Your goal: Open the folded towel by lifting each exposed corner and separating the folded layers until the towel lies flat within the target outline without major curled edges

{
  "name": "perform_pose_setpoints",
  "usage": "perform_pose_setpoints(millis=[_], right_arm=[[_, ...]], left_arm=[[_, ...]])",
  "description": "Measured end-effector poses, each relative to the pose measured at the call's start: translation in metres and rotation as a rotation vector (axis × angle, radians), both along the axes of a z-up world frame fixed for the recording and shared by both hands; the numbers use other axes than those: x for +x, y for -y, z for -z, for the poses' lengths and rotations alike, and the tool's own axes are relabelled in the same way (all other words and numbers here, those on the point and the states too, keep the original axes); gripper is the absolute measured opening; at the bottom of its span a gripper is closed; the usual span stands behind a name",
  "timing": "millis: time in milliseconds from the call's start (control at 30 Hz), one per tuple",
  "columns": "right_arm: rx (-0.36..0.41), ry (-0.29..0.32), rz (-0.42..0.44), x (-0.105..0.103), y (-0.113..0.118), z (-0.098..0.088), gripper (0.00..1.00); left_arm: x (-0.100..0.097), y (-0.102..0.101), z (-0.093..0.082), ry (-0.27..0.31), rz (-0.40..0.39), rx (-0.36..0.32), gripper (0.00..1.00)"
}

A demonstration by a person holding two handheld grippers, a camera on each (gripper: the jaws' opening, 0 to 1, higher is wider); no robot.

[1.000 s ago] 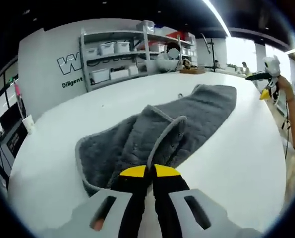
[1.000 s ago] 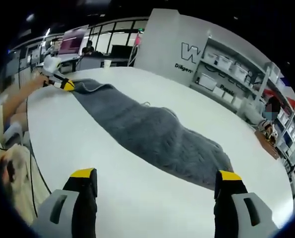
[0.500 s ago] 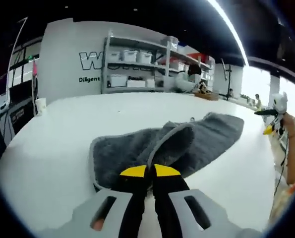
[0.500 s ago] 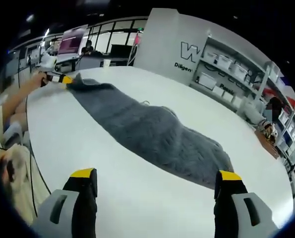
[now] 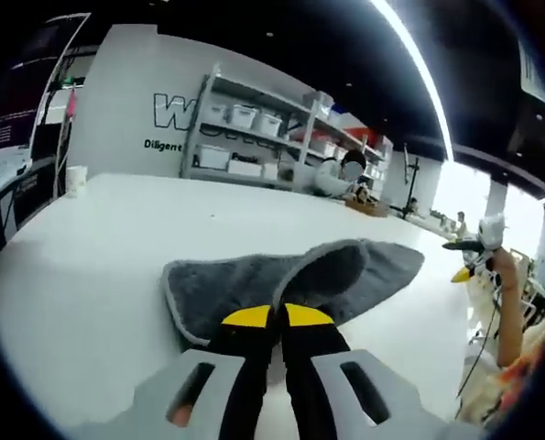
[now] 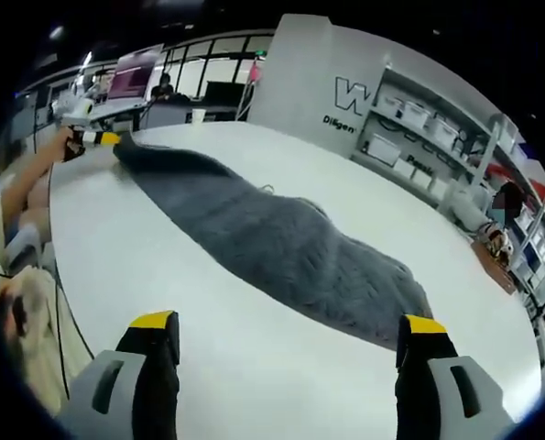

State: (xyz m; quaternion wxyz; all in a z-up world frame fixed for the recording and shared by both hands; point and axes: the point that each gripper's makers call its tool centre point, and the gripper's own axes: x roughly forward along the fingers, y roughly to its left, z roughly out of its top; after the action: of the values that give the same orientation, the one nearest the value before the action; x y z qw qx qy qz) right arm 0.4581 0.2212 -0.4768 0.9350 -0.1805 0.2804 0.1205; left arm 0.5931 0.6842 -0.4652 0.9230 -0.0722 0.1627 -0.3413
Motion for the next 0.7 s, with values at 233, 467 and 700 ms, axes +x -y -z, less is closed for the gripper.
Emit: perform_pose_setpoints(millis=[233,467,700], right_arm=[[-0.002,-0.004,0.001,-0.001,-0.001,0.001,0.99],[-0.003,-0.008,0.004,-0.001,0.0,0.002,0.99],[-0.004,-0.009,0.005,-0.001,0.0,0.002,0.99]], left_arm=[[-0.003,-0.015,-0.001,0.0,-0.024,-0.028,0.02],[-0.006,-0.028,-0.004,0.007,-0.051,-0.029,0.02],[-0.006,-0.04,-0.003,0.009,-0.073,-0.037,0.02]])
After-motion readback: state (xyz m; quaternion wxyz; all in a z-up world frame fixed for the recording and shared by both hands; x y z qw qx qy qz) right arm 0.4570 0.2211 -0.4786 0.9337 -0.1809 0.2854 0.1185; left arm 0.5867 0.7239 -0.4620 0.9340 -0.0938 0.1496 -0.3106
